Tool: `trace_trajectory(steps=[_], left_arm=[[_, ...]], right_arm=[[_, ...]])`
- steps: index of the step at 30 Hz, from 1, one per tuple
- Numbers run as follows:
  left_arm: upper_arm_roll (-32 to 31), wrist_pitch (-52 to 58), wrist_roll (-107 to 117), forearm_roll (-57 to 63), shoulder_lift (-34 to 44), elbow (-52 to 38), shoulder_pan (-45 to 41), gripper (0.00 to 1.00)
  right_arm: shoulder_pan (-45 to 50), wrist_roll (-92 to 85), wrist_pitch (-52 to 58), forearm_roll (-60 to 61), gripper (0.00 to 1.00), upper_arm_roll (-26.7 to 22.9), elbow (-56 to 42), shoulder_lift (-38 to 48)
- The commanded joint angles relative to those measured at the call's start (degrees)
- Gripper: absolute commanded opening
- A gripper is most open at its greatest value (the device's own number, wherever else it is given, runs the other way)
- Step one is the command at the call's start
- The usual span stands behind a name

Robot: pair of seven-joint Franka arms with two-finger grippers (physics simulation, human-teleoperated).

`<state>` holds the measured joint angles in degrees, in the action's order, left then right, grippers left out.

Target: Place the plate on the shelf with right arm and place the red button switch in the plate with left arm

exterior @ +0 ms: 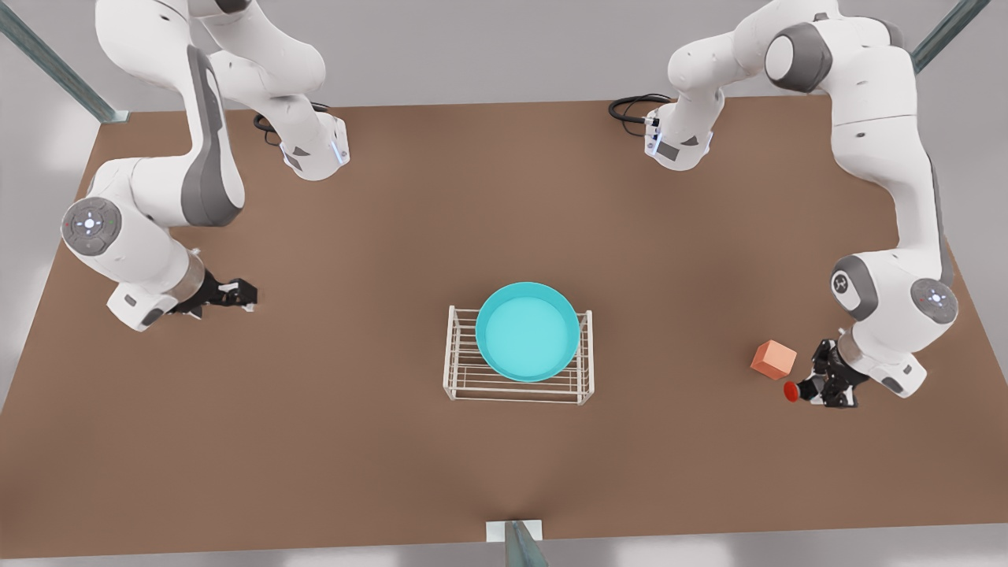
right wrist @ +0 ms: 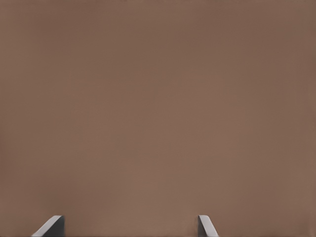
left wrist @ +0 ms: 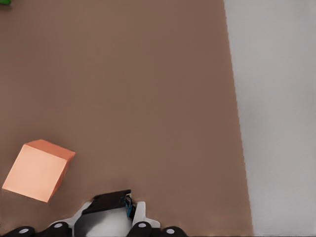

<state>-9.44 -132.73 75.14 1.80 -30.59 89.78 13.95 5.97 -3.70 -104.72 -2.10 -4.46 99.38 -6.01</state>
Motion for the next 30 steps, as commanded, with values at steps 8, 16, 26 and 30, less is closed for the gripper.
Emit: trace_trajectory(steps=[8,16,26,30], left_arm=[[-2.0,22.9,23.8,0.2,11.0,-4.2,-20.1,0.45],[-2.1,14.9,36.0,2.3,8.4,-7.0,-38.3,0.45],[-2.0,-2.4,35.9,2.4,-3.2,-6.5,-41.6,0.49],[-1.9,-1.7,35.8,5.8,-3.7,-4.0,-44.8,1.0]], right_arm=[[-0.5,-0.2,-0.7,-2.3,1.0,-4.3,-3.2,-0.8],[-0.3,-0.2,-0.7,-2.2,1.0,-4.3,-3.2,-1.4],[-0.3,-0.1,-0.7,-2.1,1.0,-4.3,-3.2,-1.5],[-0.3,-0.1,-0.7,-2.1,1.0,-4.3,-3.2,-1.6]])
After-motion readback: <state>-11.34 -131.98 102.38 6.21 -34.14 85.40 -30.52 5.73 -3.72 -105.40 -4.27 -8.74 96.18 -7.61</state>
